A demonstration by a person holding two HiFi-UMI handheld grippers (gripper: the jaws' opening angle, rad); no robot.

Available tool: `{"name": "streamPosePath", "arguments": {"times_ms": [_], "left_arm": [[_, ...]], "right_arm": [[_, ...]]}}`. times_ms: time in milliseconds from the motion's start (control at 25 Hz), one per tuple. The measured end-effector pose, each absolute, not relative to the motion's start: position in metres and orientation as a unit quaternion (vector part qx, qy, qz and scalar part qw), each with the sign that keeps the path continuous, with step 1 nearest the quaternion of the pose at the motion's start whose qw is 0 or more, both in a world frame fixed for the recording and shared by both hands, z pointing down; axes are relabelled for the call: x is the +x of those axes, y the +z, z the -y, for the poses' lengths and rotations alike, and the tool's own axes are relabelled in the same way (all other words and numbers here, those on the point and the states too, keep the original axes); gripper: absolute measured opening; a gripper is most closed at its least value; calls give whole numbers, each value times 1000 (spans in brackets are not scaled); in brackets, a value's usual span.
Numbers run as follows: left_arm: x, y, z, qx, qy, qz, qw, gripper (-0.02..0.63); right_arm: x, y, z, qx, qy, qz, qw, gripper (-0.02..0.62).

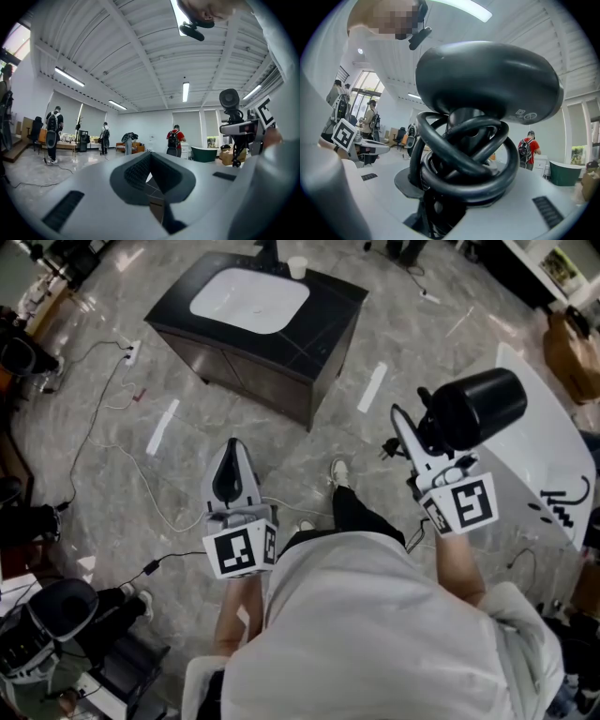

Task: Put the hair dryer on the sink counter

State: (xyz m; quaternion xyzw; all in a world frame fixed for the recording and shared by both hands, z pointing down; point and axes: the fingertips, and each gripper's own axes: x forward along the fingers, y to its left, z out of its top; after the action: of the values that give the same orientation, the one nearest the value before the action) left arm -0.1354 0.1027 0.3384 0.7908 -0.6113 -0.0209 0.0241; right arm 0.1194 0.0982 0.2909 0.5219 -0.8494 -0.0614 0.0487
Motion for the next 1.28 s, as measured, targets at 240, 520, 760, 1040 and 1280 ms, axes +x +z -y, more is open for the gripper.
{"name": "streamPosePath", "arguments": {"times_ms": [240,520,760,1040,1280], "left_arm": [[-130,337,-75,784,-15,620,29,2],[-122,337,-46,783,1,622,28,2],[-110,330,-19,781,6,624,19,2],[-89,329,17,774,7,633,21,2],[-80,332,40,756,18,654,27,2]], "right_arm": [[122,294,-65,513,-54,855,48,206],[136,299,-31,516,-42,855,39,207],[148,299,-1,513,-36,857,33,206],[167,295,38,502,-40,863,31,206],[182,299,73,483,-31,875,29,207]]}}
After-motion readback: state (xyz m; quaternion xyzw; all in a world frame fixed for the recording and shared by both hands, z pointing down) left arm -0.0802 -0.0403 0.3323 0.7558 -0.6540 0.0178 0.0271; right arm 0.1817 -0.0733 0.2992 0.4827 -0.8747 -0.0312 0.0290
